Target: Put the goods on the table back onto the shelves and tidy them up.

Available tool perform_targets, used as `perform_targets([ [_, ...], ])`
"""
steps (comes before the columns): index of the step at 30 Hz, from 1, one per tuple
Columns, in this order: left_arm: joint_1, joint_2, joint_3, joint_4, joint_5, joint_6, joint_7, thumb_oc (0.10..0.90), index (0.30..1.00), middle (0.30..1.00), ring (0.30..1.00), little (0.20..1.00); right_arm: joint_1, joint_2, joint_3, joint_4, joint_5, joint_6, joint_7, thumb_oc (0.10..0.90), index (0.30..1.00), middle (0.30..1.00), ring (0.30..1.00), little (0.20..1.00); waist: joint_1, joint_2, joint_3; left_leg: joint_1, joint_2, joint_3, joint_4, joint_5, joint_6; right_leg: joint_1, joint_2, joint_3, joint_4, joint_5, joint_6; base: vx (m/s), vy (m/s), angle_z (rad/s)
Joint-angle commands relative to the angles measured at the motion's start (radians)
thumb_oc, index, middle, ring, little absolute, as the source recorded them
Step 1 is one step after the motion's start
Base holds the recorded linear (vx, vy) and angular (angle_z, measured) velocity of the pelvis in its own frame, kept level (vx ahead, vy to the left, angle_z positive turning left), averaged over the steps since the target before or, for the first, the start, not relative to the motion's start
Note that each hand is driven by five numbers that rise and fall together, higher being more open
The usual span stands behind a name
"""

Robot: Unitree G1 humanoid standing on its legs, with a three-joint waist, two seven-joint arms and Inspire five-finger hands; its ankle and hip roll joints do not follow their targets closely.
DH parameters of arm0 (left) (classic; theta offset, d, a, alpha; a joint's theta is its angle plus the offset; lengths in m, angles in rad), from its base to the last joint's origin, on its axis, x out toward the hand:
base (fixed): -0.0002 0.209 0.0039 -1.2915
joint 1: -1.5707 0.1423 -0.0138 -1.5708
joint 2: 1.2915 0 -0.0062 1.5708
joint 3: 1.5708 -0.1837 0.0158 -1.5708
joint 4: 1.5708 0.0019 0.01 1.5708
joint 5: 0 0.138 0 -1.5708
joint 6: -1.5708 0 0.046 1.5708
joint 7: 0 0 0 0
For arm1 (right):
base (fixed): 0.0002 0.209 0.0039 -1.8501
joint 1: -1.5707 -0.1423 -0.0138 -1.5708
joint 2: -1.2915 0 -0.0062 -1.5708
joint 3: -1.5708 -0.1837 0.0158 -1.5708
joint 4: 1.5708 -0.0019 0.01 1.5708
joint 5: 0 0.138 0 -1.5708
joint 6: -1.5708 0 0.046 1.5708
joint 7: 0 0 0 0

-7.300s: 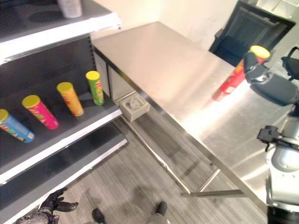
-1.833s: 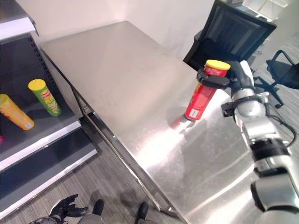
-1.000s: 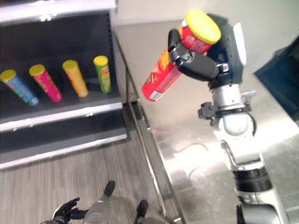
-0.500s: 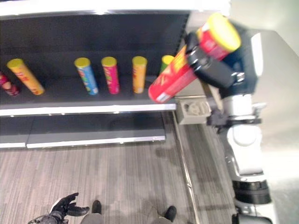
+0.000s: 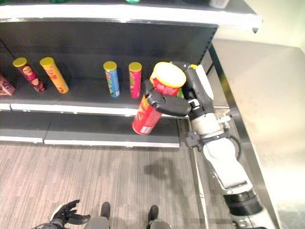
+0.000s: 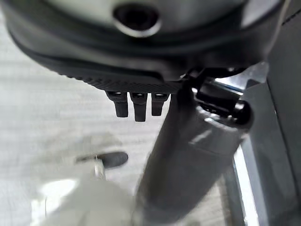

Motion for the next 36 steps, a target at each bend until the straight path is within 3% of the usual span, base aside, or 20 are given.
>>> perform_targets([
  [1,-0.004,0.057,-0.029,-0.060,-0.051,-0.024,0.001,0.800,0.900,0.900,0.900,0.900,-0.157,-0.033,-0.045,-0.082,-0.046,-0.073,-0.038,0.400,0.300,0.300,0.300,0.300,0.015,-0.033,-0.004,-0.057,-0.172,-0.035,0.076,-0.120,0.071,-0.019,0.019,0.024,-0.028,-0.031,0.009,0.01,-0.046,0.80],
  [4,-0.002,0.052,-0.033,-0.070,-0.056,-0.024,0.000,0.800,0.900,0.900,0.900,0.900,-0.157,-0.031,-0.040,-0.076,-0.051,-0.068,-0.038,0.400,0.300,0.300,0.300,0.300,0.016,-0.029,0.001,-0.066,-0.175,-0.034,0.102,-0.131,0.068,-0.010,0.016,0.014,-0.031,-0.034,0.004,0.04,0.041,0.74],
  [5,-0.005,0.038,-0.036,-0.070,-0.075,-0.019,0.009,0.800,0.900,0.900,0.900,0.900,-0.155,-0.038,-0.025,-0.053,-0.078,-0.052,-0.048,0.400,0.300,0.300,0.300,0.300,0.023,-0.020,0.013,-0.129,-0.123,-0.020,0.140,-0.105,0.036,0.024,-0.016,-0.014,-0.052,-0.048,0.011,0.14,0.205,0.10],
  [7,0.001,0.044,-0.040,-0.063,-0.061,-0.017,0.014,0.800,0.900,0.900,0.900,0.900,-0.152,-0.030,-0.021,-0.046,-0.081,-0.049,-0.049,0.400,0.300,0.300,0.300,0.300,0.024,-0.023,0.006,-0.147,-0.060,-0.031,0.094,-0.059,0.025,0.026,-0.034,-0.021,-0.058,-0.055,0.020,0.22,0.320,0.29],
  [8,0.000,0.058,-0.042,-0.061,-0.056,-0.016,0.022,0.800,0.900,0.900,0.900,0.900,-0.143,-0.026,-0.026,-0.022,-0.083,-0.051,-0.073,0.400,0.300,0.300,0.300,0.300,0.028,-0.027,-0.001,-0.193,0.048,-0.047,-0.022,0.023,-0.008,0.036,-0.068,-0.020,-0.063,-0.092,0.037,0.23,0.307,0.45],
  [11,0.000,0.060,-0.041,-0.056,-0.054,-0.016,0.024,0.800,0.900,0.900,0.900,0.900,-0.136,-0.030,-0.036,-0.021,-0.089,-0.051,-0.081,0.400,0.300,0.300,0.300,0.300,0.029,-0.024,-0.006,-0.202,0.072,-0.050,-0.061,0.040,-0.022,0.049,-0.075,-0.018,-0.068,-0.107,0.043,0.24,0.299,0.23],
  [12,0.003,0.067,-0.042,-0.053,-0.035,-0.019,0.022,0.800,0.900,0.900,0.900,0.900,-0.104,-0.036,-0.069,-0.036,-0.106,-0.042,-0.084,0.400,0.300,0.300,0.300,0.300,0.027,0.016,-0.039,-0.215,0.100,-0.030,-0.076,0.064,-0.055,0.095,-0.107,-0.014,-0.085,-0.114,0.069,0.37,0.530,-0.04],
  [13,0.004,0.067,-0.045,-0.049,-0.022,-0.018,0.020,0.800,0.900,0.900,0.900,0.900,-0.097,-0.029,-0.078,-0.045,-0.118,-0.043,-0.080,0.400,0.300,0.300,0.300,0.300,0.026,0.031,-0.053,-0.200,0.094,-0.026,-0.076,0.068,-0.067,0.108,-0.122,-0.020,-0.087,-0.104,0.077,0.56,0.844,-0.18],
  [15,0.000,0.086,-0.047,-0.054,-0.006,-0.022,0.020,0.800,0.900,0.900,0.900,0.900,-0.086,-0.006,-0.103,-0.077,-0.153,-0.034,-0.083,0.400,0.300,0.300,0.300,0.300,0.029,0.040,-0.074,-0.170,0.035,-0.012,-0.062,0.053,-0.052,0.123,-0.211,-0.029,-0.076,-0.067,0.110,0.36,0.648,0.10],
  [17,0.004,0.118,-0.022,-0.046,-0.001,-0.019,0.037,0.800,0.900,0.900,0.900,0.900,-0.136,0.057,-0.065,-0.092,-0.168,-0.030,-0.079,0.400,0.300,0.300,0.300,0.300,0.046,0.035,-0.072,-0.127,-0.045,0.040,-0.033,-0.009,0.020,0.058,-0.312,-0.018,0.046,-0.016,0.113,0.20,0.642,-0.09],
  [19,0.006,0.128,0.001,-0.026,-0.005,-0.017,0.051,0.800,0.900,0.900,0.900,0.900,-0.150,0.073,-0.044,-0.086,-0.175,-0.030,-0.079,0.400,0.300,0.300,0.300,0.300,0.056,0.036,-0.065,-0.105,-0.065,0.074,-0.039,-0.026,0.045,0.023,-0.333,-0.040,0.108,0.009,0.106,0.08,0.376,-0.84],
  [20,0.009,0.132,0.006,-0.028,-0.005,-0.015,0.051,0.800,0.900,0.900,0.900,0.900,-0.144,0.076,-0.042,-0.086,-0.178,-0.027,-0.076,0.400,0.300,0.300,0.300,0.300,0.051,0.035,-0.059,-0.095,-0.074,0.077,-0.042,-0.031,0.052,0.001,-0.322,-0.030,0.148,0.018,0.098,0.08,0.278,-0.73],
  [21,0.009,0.131,0.009,-0.030,-0.008,-0.014,0.051,0.800,0.900,0.900,0.900,0.900,-0.140,0.071,-0.043,-0.089,-0.177,-0.025,-0.068,0.400,0.300,0.300,0.300,0.300,0.037,0.044,-0.047,-0.072,-0.087,0.076,-0.053,-0.035,0.063,-0.031,-0.269,0.003,0.164,0.009,0.085,0.08,0.225,-0.08],
  [23,-0.003,0.117,0.008,-0.024,-0.025,-0.017,0.054,0.800,0.900,0.900,0.900,0.900,-0.167,0.078,-0.021,-0.092,-0.152,-0.030,-0.064,0.400,0.300,0.300,0.300,0.300,0.020,0.049,-0.025,-0.046,-0.105,0.077,-0.069,-0.050,0.067,-0.079,-0.212,-0.033,0.078,0.020,0.086,0.10,0.141,0.22],
  [24,-0.009,0.112,0.006,-0.029,-0.032,-0.021,0.056,0.800,0.900,0.900,0.900,0.900,-0.181,0.079,-0.007,-0.083,-0.146,-0.035,-0.066,0.400,0.300,0.300,0.300,0.300,0.012,0.050,-0.012,-0.040,-0.106,0.073,-0.070,-0.055,0.068,-0.110,-0.186,-0.014,0.054,0.033,0.088,0.11,0.033,-0.22],
  [25,-0.019,0.105,0.001,-0.063,-0.053,-0.024,0.053,0.800,0.900,0.900,0.900,0.900,-0.185,0.077,0.003,-0.074,-0.145,-0.037,-0.069,0.400,0.300,0.300,0.300,0.300,-0.008,0.044,0.016,-0.030,-0.117,0.053,-0.067,-0.061,0.071,-0.167,-0.143,0.058,0.013,0.058,0.098,0.15,-0.047,-0.18],
  [27,-0.025,0.100,-0.013,-0.096,-0.067,-0.029,0.050,0.800,0.900,0.900,0.900,0.900,-0.187,0.076,0.006,-0.068,-0.160,-0.036,-0.078,0.400,0.300,0.300,0.300,0.300,0.001,0.027,0.027,-0.036,-0.135,0.020,-0.045,-0.072,0.073,-0.137,-0.143,0.102,-0.029,0.080,0.102,0.14,-0.129,0.40],
  [30,-0.006,0.069,-0.031,-0.108,-0.073,-0.026,0.055,0.800,0.900,0.900,0.900,0.900,-0.186,0.094,0.012,-0.055,-0.209,-0.024,-0.108,0.400,0.300,0.300,0.300,0.300,0.008,0.030,0.010,-0.057,-0.118,-0.009,-0.047,-0.066,0.066,-0.107,-0.147,0.052,-0.059,0.081,0.098,0.11,-0.167,1.14],
  [34,0.005,0.062,-0.050,-0.109,-0.075,-0.024,0.063,0.800,0.900,0.900,0.900,0.900,-0.219,0.145,0.038,-0.012,-0.220,-0.024,-0.136,0.400,0.300,0.300,0.300,0.300,0.031,0.054,0.025,-0.080,-0.112,-0.048,-0.053,-0.053,0.058,-0.104,-0.152,0.015,-0.043,0.058,0.092,0.05,-0.109,0.19],
  [36,0.003,0.063,-0.065,-0.111,-0.088,-0.027,0.073,0.800,0.900,0.900,0.900,0.900,-0.271,0.156,0.044,0.018,-0.291,-0.013,-0.196,0.400,0.300,0.300,0.300,0.300,0.054,0.081,0.043,-0.105,-0.115,-0.076,-0.063,-0.038,0.051,-0.116,-0.162,-0.010,-0.024,0.043,0.090,-0.02,-0.052,0.32],
])
